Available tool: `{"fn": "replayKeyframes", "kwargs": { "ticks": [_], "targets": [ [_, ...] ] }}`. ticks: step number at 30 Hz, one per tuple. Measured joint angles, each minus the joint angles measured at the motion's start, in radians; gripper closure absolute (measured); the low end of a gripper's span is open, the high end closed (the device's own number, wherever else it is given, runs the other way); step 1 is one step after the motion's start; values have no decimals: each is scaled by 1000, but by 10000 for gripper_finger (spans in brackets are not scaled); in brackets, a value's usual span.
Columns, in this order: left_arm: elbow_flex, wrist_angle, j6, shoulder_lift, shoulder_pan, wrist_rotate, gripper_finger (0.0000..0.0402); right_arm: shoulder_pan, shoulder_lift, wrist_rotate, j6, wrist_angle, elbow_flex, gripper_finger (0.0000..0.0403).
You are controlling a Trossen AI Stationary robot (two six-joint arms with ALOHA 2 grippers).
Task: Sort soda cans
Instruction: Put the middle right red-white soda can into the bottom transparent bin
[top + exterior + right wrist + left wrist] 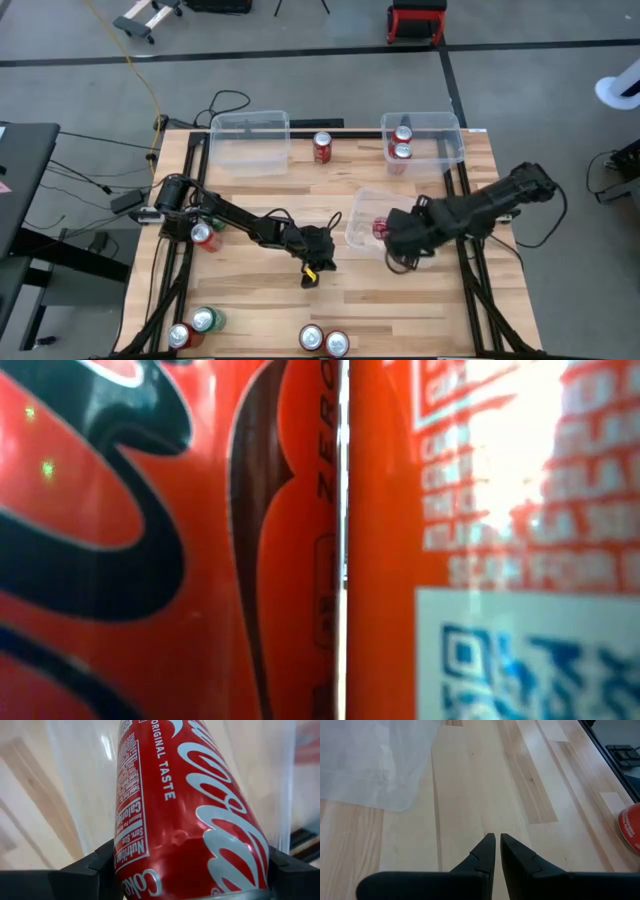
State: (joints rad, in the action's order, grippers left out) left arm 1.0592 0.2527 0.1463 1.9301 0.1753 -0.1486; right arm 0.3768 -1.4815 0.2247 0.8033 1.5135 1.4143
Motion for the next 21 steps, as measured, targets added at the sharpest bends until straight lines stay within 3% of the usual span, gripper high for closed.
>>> {"fn": "replayKeyframes", "kwargs": {
  "ticks": [10,15,21],
  "targets": [
    [0,-4,-2,0,0,4,377,-224,-61,-273,-140,64,0,105],
    [0,-24,-10,0,0,4,377,-270,-151,-400,-226,59,-2,105],
    [0,-40,-11,0,0,4,377,-282,-294,-480,-338,57,-2,105]
  ]
}}
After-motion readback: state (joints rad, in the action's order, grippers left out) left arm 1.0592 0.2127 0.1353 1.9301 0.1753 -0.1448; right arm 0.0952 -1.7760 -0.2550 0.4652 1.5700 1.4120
